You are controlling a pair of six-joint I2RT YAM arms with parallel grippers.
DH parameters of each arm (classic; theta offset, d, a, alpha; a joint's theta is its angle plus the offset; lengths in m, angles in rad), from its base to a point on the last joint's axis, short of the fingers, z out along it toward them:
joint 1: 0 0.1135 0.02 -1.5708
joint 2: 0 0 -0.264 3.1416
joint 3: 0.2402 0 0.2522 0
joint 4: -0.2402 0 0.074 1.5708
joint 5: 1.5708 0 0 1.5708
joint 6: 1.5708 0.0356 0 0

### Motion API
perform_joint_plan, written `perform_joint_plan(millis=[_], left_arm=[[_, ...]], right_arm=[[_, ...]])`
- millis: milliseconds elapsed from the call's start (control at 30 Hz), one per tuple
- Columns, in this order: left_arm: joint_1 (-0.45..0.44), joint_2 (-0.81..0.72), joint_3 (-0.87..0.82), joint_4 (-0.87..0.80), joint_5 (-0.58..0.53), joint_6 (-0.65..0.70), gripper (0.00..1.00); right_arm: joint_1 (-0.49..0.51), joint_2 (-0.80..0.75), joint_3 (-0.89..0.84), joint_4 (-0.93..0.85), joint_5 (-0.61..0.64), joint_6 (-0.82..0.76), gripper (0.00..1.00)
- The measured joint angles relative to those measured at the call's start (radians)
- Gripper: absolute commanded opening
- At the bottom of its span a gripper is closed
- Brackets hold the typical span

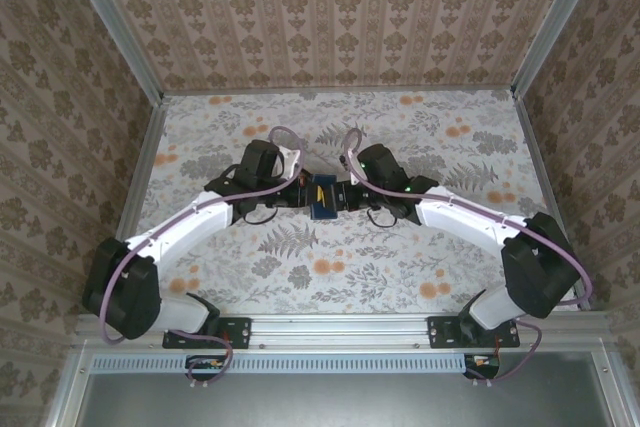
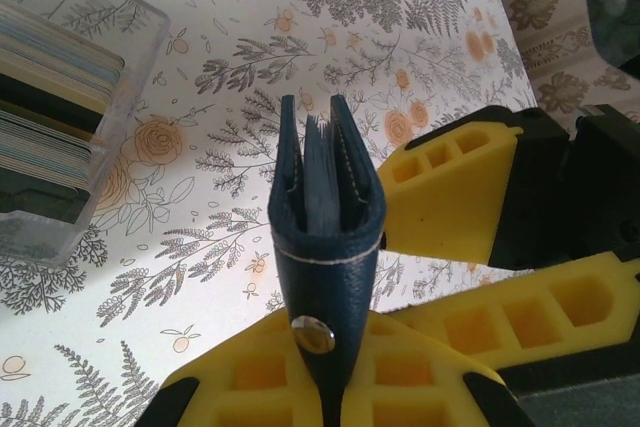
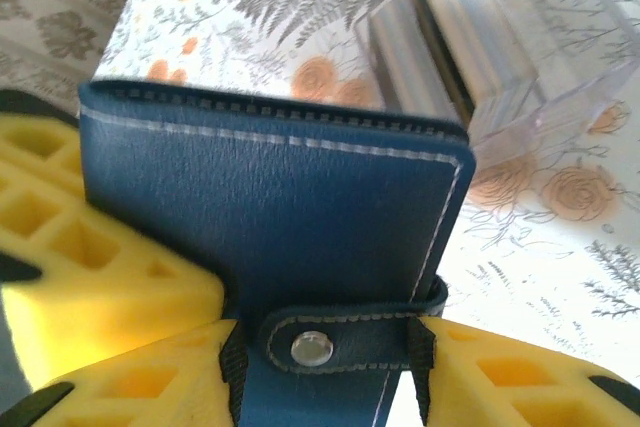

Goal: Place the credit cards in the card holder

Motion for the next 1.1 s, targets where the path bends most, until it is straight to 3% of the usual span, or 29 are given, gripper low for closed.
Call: perform_joint_plan(millis=[333,567,700,767,867,1100], left_arm=[[0.023,0.016,-0.001,0.012,0.000,-0.045,0.00],[0.038,0.033,-0.019,0.020,0.022,-0.044,0.00],[0.036,0.059,-0.054,0.029,0.047,-0.045,0.12],[0.024,0.079,-0.066,0.043,0.056,-0.051,0.24],[0.006,0.121,-0.106,0.129,0.081,-0.076,0.35],[0.005,0.279,-0.134,0.226,0.155,-0.107,0.45]], right_arm=[[0.017,0.011,0.030,-0.035,0.084,0.043,0.00],[-0.003,-0.033,-0.035,-0.088,0.108,0.043,0.00],[-0.018,-0.079,-0.090,-0.101,0.099,0.046,0.00],[-0.026,-0.088,-0.120,-0.102,0.080,0.050,0.00],[-0.039,-0.107,-0.163,-0.115,0.062,0.055,0.00],[-0.043,-0.153,-0.188,-0.141,0.038,0.062,0.00]])
